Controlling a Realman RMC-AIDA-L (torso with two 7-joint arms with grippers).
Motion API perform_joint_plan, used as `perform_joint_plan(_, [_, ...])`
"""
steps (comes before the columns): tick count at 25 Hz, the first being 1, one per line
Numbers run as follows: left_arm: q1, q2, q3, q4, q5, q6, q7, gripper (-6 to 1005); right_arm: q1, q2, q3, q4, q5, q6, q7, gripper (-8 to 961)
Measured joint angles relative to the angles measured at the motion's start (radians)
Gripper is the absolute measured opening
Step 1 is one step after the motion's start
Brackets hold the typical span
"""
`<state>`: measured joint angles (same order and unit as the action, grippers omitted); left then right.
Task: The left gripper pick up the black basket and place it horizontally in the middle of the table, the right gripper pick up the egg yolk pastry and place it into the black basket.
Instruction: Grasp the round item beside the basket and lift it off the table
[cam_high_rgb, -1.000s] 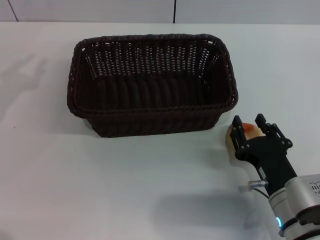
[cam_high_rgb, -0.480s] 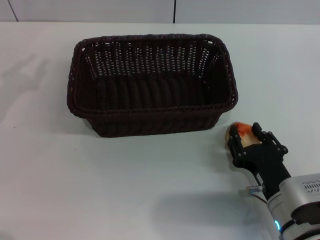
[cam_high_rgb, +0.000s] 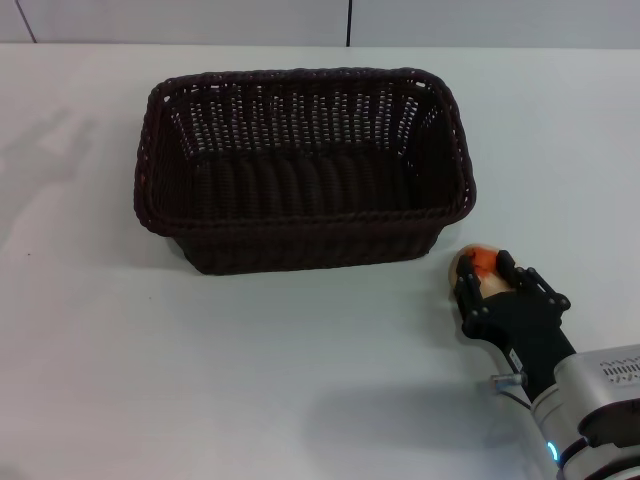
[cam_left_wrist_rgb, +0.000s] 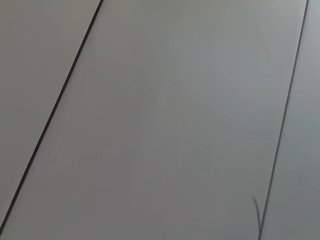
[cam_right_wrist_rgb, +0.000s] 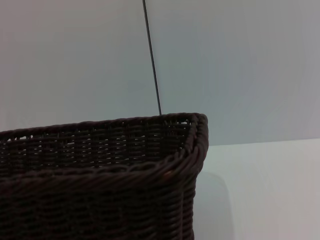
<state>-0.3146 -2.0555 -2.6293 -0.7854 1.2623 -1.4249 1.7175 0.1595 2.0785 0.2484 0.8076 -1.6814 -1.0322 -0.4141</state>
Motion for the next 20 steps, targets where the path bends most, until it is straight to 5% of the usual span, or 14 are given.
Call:
perform_joint_plan(9, [0.002, 0.0, 0.0, 0.0, -0.004, -0.004, -0.001, 422, 0.002, 0.0, 0.003, 0.0, -0.004, -0.009, 0.0, 333])
perform_joint_plan(14, [0.004, 0.001, 0.0, 0.0, -0.012, -0.005, -0.001, 421, 0.003, 0.001, 0.003, 0.001, -0.003, -0.039, 0.0, 152])
perform_joint_plan(20, [0.006, 0.002, 0.0, 0.0, -0.015, -0.005, -0.001, 420, -0.029, 0.005, -0.002, 0.002, -0.002, -0.207, -0.006, 94])
